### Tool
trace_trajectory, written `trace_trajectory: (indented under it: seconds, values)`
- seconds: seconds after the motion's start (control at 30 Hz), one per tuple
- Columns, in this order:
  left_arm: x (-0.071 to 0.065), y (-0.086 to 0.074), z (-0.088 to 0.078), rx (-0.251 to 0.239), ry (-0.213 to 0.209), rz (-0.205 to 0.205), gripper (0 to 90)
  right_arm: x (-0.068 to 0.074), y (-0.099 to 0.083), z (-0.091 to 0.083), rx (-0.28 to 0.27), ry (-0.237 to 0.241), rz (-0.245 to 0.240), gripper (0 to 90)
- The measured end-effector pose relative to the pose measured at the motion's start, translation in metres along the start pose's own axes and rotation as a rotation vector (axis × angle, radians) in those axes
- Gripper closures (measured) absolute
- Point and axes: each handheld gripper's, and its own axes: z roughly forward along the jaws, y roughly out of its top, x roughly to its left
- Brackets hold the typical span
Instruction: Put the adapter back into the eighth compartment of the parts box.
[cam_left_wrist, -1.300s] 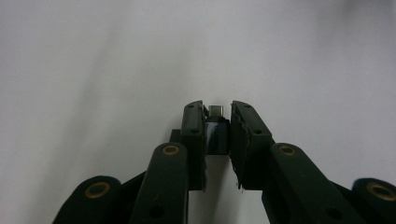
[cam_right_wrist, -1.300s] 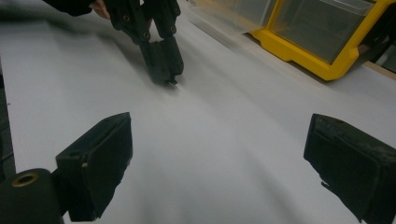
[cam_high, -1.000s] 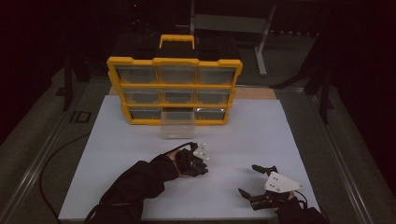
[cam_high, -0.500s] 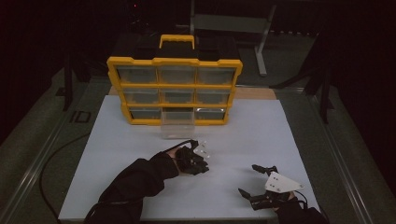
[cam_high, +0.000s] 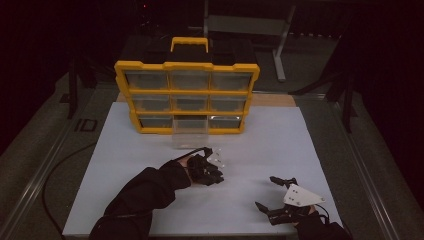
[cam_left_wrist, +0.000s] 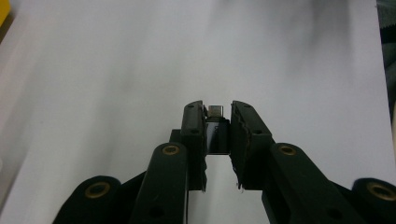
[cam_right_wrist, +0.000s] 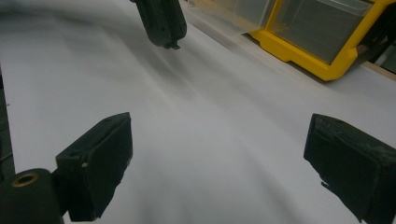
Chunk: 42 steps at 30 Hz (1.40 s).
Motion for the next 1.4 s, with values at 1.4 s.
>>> trace_trajectory:
  seconds: [1.4]
  values:
    - [0.020,0.021,-0.050,-0.035,0.059,-0.009,75.5,0.000,0.000,0.000,0.002,0.000,0.001,8.1]
